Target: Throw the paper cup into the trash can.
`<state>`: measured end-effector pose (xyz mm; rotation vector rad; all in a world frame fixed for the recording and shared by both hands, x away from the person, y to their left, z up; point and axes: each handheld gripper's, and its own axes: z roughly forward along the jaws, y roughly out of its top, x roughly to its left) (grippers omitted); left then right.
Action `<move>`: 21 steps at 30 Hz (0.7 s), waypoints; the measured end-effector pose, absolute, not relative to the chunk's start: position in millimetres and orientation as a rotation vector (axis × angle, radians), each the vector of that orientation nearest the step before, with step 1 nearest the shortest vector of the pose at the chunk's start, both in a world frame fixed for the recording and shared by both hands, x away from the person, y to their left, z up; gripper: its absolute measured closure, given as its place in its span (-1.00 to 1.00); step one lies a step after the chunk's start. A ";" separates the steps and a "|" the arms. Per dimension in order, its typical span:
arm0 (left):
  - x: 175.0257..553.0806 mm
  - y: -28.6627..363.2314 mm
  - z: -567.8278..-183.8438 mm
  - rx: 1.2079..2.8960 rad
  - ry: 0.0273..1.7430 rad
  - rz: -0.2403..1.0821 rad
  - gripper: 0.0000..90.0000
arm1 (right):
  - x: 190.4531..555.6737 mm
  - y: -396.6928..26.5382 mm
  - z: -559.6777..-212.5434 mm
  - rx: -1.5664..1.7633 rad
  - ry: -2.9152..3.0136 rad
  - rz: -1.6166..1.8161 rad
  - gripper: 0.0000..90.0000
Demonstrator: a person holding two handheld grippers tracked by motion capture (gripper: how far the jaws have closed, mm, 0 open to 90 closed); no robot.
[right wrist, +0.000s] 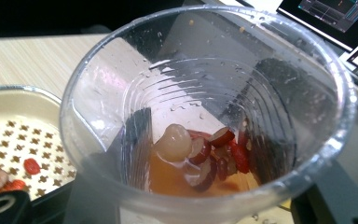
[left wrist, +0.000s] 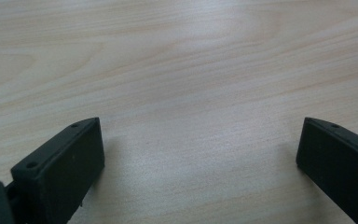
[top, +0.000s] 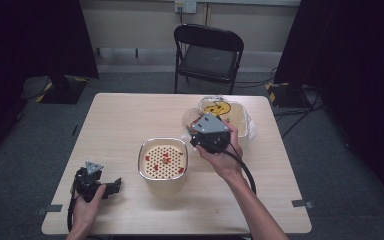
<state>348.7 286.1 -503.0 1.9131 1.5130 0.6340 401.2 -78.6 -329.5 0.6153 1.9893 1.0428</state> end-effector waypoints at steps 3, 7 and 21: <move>348.7 286.2 -503.0 1.914 1.513 0.634 -0.99 | 401.7 -74.8 -330.5 0.584 1.986 0.990 0.01; 348.7 286.1 -503.0 1.914 1.513 0.634 -0.99 | 400.6 -67.0 -330.4 0.507 1.967 0.890 0.02; 348.7 286.2 -503.0 1.914 1.513 0.634 -0.99 | 388.2 -27.3 -342.5 0.193 1.911 0.537 0.01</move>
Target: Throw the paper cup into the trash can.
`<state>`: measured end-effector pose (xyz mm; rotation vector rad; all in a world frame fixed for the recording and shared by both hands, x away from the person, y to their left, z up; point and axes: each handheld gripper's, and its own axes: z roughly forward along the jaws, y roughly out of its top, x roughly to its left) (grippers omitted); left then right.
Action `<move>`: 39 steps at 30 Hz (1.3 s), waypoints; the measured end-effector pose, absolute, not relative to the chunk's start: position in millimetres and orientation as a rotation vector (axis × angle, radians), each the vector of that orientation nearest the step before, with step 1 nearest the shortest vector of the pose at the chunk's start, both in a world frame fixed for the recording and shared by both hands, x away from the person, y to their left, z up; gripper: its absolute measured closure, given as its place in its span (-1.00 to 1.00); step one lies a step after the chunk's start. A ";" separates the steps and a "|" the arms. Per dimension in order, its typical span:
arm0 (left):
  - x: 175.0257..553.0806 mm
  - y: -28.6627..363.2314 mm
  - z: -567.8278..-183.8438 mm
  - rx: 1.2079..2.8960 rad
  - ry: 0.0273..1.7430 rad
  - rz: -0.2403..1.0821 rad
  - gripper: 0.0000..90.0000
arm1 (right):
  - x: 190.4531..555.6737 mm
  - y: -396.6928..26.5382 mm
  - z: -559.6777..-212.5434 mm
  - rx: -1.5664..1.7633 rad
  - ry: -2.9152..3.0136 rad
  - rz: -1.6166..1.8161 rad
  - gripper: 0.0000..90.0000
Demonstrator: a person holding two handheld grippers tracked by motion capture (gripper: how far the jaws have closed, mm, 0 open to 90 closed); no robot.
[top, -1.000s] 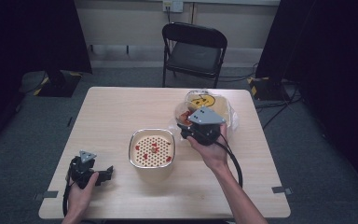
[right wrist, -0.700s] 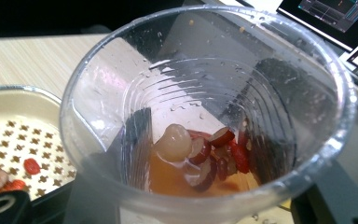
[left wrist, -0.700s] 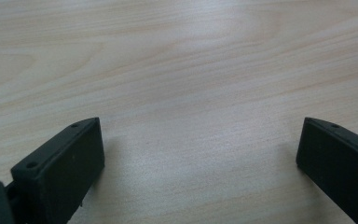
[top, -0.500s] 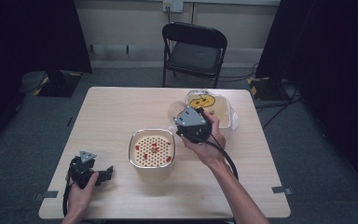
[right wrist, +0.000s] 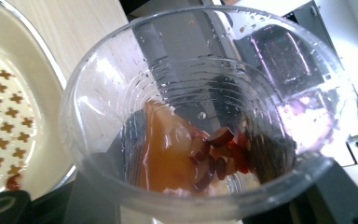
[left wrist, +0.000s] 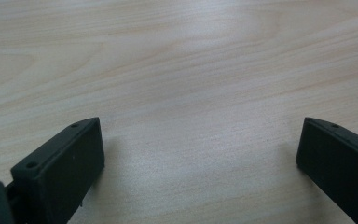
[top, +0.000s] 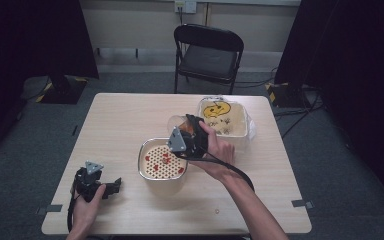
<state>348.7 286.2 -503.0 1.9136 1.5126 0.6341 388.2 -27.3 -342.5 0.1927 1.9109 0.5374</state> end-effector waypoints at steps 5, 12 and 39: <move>348.7 286.2 -503.0 1.914 1.513 0.634 -0.99 | 384.3 -15.1 -348.5 0.076 1.871 0.412 0.01; 348.7 286.1 -503.0 1.913 1.513 0.634 -0.99 | 379.9 -5.1 -357.2 -0.055 1.797 0.249 0.02; 348.7 286.0 -503.1 1.910 1.515 0.632 -0.99 | 374.6 0.4 -375.9 -0.423 1.420 -0.230 0.05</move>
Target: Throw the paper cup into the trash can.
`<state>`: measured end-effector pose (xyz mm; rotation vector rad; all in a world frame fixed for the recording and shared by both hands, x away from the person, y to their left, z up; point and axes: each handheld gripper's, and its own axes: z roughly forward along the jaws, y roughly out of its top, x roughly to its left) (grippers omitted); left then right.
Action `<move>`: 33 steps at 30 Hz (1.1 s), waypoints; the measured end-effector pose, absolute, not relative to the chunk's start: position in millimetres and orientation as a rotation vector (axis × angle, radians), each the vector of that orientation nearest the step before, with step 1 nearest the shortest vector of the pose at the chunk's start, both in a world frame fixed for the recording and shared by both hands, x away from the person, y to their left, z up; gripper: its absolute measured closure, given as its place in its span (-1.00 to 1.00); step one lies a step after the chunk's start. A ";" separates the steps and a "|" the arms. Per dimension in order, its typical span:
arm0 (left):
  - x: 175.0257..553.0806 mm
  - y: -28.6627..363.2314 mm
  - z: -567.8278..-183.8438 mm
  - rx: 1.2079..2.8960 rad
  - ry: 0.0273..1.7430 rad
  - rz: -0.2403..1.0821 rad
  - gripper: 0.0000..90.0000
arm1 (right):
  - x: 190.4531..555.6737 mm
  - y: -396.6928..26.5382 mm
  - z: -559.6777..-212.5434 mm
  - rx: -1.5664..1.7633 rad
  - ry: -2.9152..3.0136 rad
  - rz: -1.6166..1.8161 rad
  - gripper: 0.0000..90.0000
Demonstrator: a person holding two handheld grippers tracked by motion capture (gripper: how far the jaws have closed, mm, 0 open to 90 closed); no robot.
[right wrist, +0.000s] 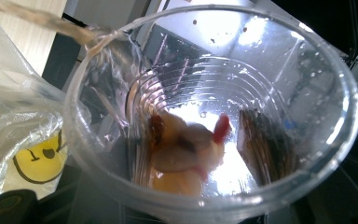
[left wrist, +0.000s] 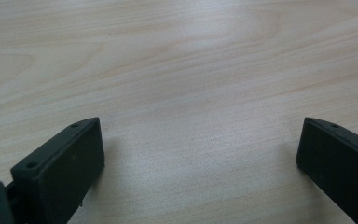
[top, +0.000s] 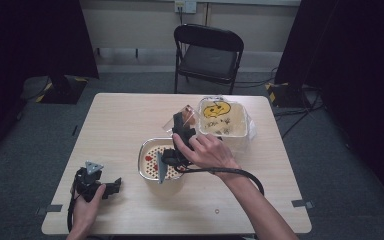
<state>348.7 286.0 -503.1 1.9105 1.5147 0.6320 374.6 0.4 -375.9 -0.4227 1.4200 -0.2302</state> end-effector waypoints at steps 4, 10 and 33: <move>348.7 286.2 -503.0 1.913 1.513 0.634 -0.99 | 373.5 2.0 -377.6 -0.474 1.395 -0.266 0.06; 348.7 286.1 -503.0 1.913 1.513 0.633 -0.99 | 372.2 3.5 -379.5 -0.514 1.374 -0.297 0.07; 348.7 286.0 -503.1 1.911 1.514 0.633 -0.99 | 380.9 -10.0 -330.8 0.010 1.797 0.306 0.07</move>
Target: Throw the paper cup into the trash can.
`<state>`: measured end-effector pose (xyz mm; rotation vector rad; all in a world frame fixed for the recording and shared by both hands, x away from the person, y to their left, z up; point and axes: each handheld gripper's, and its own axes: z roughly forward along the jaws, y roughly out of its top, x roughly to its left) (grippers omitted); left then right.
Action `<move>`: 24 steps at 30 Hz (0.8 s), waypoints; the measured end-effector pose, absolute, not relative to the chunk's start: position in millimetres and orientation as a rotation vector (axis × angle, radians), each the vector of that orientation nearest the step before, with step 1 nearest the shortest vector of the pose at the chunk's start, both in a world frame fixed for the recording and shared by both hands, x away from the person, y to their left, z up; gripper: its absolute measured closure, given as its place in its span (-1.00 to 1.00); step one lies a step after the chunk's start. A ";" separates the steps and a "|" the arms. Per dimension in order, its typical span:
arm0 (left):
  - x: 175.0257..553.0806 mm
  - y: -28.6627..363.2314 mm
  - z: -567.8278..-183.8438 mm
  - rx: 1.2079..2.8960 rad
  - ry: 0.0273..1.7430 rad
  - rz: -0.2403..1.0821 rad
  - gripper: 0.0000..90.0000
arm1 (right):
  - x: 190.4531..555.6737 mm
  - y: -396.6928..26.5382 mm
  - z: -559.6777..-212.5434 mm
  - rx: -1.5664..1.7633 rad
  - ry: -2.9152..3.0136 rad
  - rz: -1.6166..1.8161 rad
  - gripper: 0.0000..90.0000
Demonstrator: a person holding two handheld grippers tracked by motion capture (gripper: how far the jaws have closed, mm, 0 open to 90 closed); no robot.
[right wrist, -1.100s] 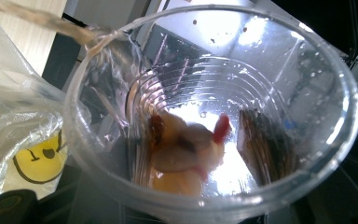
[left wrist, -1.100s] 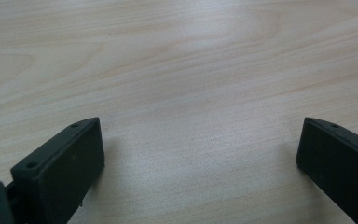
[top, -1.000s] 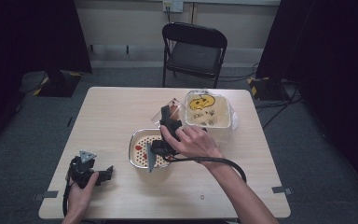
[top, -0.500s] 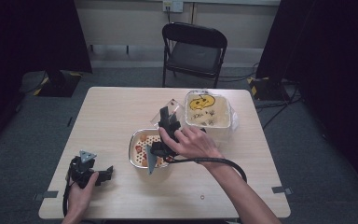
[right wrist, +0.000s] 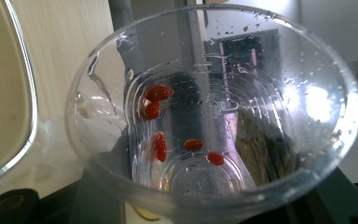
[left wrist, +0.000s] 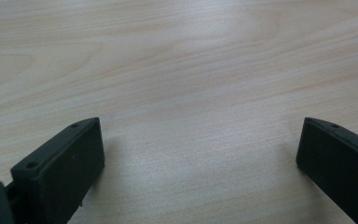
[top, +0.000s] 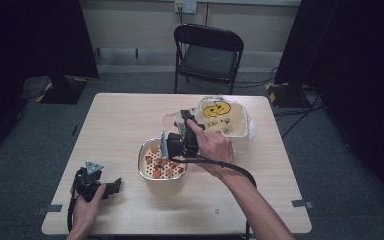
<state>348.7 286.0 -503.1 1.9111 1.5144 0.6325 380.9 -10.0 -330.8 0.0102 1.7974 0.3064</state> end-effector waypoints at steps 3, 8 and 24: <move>348.7 286.0 -503.1 1.911 1.514 0.632 -0.99 | 382.0 -12.6 -326.9 0.106 1.854 0.414 0.07; 348.7 286.1 -503.0 1.913 1.513 0.633 -0.99 | 387.1 -20.3 -317.0 0.292 1.950 0.690 0.07; 348.7 286.1 -503.0 1.913 1.513 0.633 -0.99 | 410.0 -65.2 -306.0 0.724 1.949 1.400 0.07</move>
